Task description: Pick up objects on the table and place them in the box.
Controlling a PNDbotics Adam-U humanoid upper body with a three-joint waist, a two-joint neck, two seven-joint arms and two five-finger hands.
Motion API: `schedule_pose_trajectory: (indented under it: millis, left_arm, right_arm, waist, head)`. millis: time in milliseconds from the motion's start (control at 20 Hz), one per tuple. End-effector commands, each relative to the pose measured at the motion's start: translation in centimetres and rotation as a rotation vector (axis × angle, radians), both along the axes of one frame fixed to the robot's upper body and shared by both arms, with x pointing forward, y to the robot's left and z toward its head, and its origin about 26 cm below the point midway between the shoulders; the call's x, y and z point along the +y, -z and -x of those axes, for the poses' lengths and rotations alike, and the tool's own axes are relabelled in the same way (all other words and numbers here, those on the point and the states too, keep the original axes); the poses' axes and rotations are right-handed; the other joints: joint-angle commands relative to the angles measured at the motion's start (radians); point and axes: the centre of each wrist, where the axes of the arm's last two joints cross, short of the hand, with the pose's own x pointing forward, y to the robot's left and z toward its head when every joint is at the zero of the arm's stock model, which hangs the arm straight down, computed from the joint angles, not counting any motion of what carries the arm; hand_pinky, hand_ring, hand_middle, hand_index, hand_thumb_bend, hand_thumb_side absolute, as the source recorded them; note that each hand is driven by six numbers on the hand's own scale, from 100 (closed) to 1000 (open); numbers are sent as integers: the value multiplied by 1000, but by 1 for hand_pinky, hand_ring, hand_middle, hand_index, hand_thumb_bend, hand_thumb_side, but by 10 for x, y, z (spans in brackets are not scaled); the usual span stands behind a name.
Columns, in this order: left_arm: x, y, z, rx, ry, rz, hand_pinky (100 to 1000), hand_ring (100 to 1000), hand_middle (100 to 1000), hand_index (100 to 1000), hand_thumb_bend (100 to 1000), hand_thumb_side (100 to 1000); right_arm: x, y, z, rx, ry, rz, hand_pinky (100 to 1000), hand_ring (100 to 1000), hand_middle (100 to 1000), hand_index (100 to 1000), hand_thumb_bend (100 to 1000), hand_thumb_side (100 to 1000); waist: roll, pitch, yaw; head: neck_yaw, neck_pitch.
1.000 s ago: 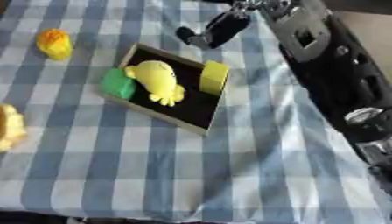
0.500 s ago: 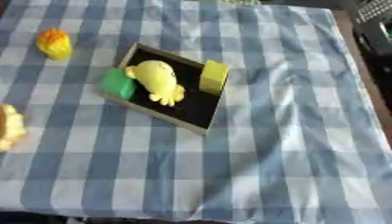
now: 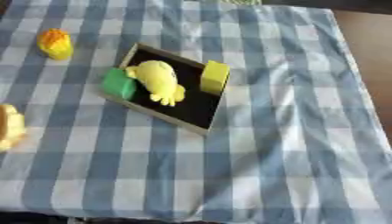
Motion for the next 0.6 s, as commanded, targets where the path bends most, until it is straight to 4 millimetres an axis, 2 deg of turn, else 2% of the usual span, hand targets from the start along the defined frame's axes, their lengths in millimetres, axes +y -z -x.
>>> schedule_pose_trajectory:
  millis: [50,100,150,200,300,600]
  left_arm:
    - [6,-18,0,50,-27,-219,892,824,784,908,363,253]
    - [7,-20,0,73,-23,-276,894,832,793,917,450,244]
    - [6,-21,-1,94,-18,-327,895,834,795,919,416,263]
    - [6,-23,-1,119,-15,-377,900,843,809,928,474,273]
    - [6,-25,-2,156,-14,-452,900,846,815,932,528,257]
    - [7,-22,-6,263,-45,-562,915,864,833,941,638,264]
  right_arm:
    - [-3,-14,10,-61,29,18,836,725,705,796,100,100]
    - [-4,-14,10,-63,33,16,837,726,705,796,100,100]
    - [-4,-14,10,-66,35,16,837,726,705,796,100,100]
    - [-5,-14,10,-69,38,15,837,726,706,796,100,100]
    - [-6,-14,11,-73,45,10,837,725,705,795,100,100]
    - [-9,-12,7,-65,54,-13,838,720,699,791,100,100]
  waist:
    - [15,-3,-1]
    - [16,-3,-2]
    - [16,-3,-2]
    - [16,-3,-3]
    - [17,-3,-3]
    - [21,-3,-8]
  head:
    - [-3,-8]
    - [-3,-7]
    - [-2,-5]
    - [-1,-3]
    - [3,-1]
    - [20,-4]
